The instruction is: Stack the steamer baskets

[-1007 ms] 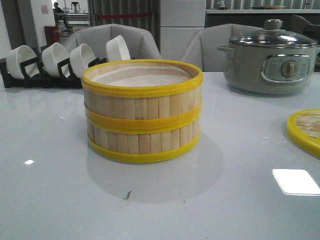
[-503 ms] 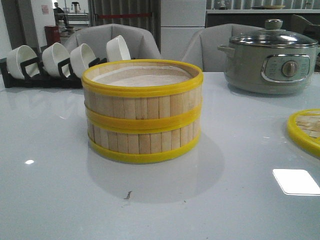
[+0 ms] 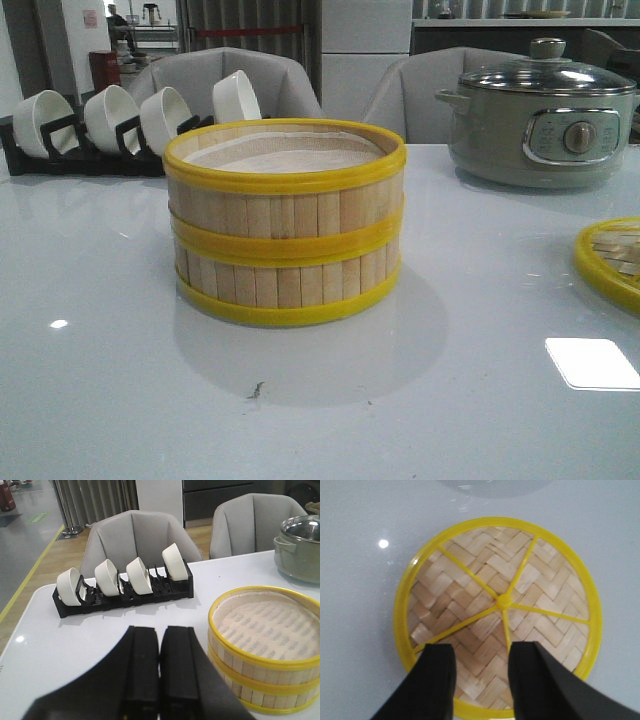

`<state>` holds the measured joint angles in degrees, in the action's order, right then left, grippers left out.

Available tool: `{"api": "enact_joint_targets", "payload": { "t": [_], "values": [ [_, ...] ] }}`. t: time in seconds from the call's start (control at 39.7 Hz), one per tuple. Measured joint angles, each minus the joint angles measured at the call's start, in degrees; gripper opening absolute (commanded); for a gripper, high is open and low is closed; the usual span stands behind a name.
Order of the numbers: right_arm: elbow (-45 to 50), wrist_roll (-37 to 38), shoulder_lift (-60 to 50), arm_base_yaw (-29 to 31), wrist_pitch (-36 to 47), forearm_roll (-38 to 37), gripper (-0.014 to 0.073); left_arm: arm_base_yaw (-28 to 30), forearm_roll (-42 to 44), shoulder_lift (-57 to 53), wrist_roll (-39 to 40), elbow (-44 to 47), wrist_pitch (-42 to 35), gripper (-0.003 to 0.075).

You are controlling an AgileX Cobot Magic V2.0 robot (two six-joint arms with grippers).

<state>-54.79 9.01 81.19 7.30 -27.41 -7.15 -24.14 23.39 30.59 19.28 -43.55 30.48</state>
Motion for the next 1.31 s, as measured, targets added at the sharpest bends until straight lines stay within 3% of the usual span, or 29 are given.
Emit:
{"api": "enact_joint_targets", "payload": {
  "t": [0.6, 1.31],
  "values": [
    [-8.59, 0.0, 16.7, 2.42, 1.16, -0.03, 0.037, 0.0, 0.0, 0.0, 0.0, 0.0, 0.0, 0.0087],
    [-9.54, 0.0, 20.75, 2.5, 1.47, 0.04, 0.037, -0.21, 0.0, 0.0, 0.0, 0.0, 0.0, 0.0087]
  ]
}}
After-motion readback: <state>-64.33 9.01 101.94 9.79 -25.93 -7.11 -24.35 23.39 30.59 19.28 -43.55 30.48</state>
